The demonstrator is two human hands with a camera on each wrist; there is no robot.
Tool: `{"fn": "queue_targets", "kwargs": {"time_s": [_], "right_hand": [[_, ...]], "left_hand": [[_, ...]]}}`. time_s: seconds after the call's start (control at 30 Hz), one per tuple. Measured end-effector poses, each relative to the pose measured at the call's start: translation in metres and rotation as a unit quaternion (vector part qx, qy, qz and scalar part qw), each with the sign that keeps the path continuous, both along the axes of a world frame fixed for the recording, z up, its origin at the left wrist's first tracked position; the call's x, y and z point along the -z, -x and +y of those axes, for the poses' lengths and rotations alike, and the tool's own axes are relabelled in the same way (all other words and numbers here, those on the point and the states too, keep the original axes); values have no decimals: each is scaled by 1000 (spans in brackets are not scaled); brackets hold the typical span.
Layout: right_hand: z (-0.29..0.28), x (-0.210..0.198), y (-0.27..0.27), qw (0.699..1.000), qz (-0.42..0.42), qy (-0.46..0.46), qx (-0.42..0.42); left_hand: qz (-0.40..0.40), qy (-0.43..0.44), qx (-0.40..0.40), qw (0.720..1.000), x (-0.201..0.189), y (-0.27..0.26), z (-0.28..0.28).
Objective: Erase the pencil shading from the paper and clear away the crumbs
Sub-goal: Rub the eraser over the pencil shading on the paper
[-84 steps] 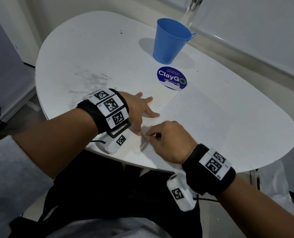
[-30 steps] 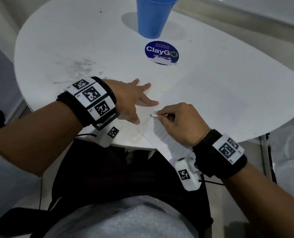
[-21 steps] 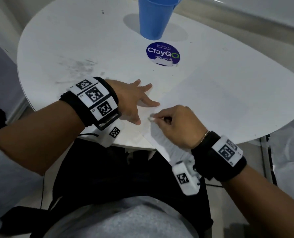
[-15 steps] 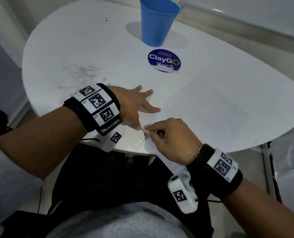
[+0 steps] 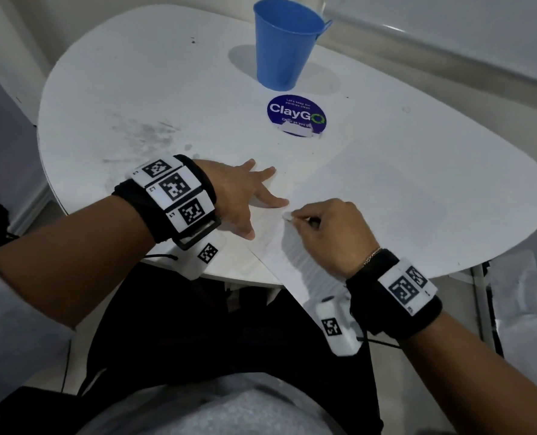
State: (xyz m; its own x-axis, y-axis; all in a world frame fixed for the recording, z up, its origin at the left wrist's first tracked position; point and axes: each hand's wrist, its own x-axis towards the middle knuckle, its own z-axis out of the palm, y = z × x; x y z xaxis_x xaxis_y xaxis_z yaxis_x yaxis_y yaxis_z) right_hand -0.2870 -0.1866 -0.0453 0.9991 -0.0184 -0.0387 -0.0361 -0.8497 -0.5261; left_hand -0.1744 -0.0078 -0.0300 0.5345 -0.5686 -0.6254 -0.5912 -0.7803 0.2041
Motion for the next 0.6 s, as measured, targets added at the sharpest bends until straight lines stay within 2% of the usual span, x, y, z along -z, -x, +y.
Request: {"fn": "queue_targets", "kwargs": {"time_s": [0.13,0.3,0.43,0.6], "right_hand": [[22,0,21,995,42,-33,-87],[2,2,-5,1000,0,-22,11],[24,0,16,995,32,-17,-91],[-1,1,-4,1000,-9,7,-12]], "left_hand": [[-3,-6,2,1000,0,1,0],[-12,-4,-3,1000,-1,2,-1],[-11,-3,-1,1000,0,2,0],[-10,-2,-2,1000,2,1,0]]}}
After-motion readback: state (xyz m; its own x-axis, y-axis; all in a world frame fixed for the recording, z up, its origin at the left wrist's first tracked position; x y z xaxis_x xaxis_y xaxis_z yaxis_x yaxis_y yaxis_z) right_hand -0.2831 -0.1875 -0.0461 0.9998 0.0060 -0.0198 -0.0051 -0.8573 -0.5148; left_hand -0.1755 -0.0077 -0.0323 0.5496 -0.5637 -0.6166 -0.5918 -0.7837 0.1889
